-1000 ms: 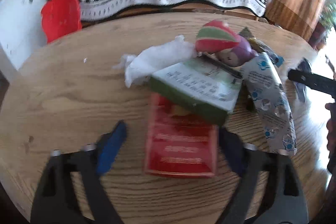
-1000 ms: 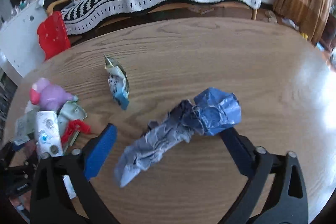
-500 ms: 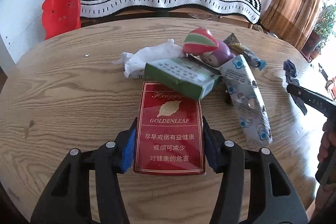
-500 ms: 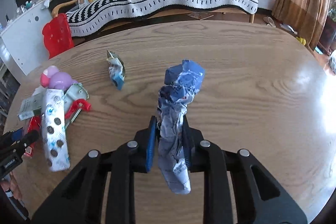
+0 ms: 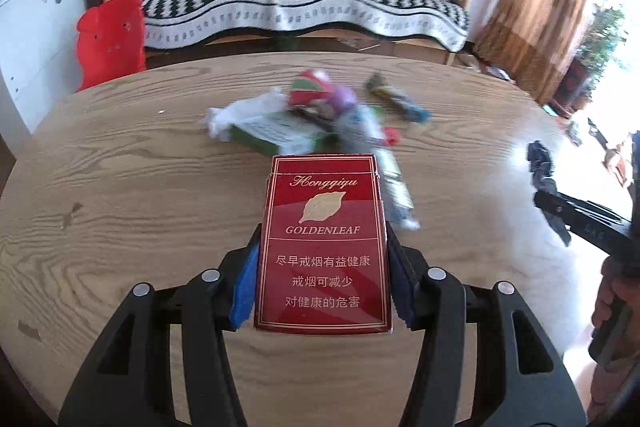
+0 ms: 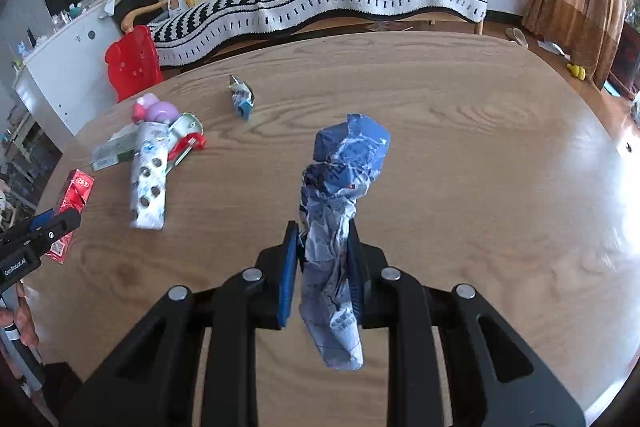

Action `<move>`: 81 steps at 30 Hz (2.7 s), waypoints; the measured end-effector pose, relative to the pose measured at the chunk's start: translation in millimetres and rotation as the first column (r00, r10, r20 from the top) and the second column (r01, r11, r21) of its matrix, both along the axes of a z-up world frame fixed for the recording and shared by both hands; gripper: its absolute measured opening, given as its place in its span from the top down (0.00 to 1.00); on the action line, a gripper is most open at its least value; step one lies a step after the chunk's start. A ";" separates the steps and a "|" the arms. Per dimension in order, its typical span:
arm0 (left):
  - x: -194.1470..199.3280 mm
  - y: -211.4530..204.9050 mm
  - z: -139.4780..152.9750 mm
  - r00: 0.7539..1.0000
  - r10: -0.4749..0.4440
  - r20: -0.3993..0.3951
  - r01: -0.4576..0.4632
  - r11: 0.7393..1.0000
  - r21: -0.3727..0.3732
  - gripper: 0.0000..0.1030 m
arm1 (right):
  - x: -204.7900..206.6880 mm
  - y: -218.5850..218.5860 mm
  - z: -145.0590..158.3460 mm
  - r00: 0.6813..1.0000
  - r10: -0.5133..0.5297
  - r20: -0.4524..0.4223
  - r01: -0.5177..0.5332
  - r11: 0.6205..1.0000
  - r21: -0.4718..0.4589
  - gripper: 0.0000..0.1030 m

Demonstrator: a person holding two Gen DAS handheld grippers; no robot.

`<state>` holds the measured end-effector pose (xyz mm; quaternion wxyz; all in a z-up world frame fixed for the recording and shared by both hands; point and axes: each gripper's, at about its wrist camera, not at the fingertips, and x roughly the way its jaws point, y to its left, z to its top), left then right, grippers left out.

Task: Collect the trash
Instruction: 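Carry the pack and foil wrapper over the black bin and release them, then grasp the green box with the left tool while the right tool grasps the silver blister pack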

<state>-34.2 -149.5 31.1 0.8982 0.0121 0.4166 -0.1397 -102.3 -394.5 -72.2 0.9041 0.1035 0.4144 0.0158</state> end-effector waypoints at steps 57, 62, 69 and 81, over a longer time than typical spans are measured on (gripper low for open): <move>-233.5 -326.8 -104.4 0.755 -0.646 -0.110 0.654 0.753 0.073 0.06 | -333.8 -230.4 -135.6 0.929 -0.313 -0.196 0.351 0.914 0.201 0.26; -235.1 -316.0 -84.2 0.746 -0.665 -0.022 0.664 0.741 0.106 0.06 | -343.7 -242.6 -118.0 0.896 -0.423 -0.136 0.439 0.891 0.115 0.14; -195.9 -257.2 -42.0 0.843 -0.536 0.052 0.532 0.843 0.078 0.06 | -319.8 -213.2 -92.6 0.870 -0.494 0.018 0.485 0.846 -0.222 0.07; -73.3 -27.4 -1.4 0.999 0.027 0.047 -0.029 0.999 0.025 0.06 | -198.0 -86.8 -32.2 0.987 -0.118 0.104 0.132 0.982 -0.135 0.07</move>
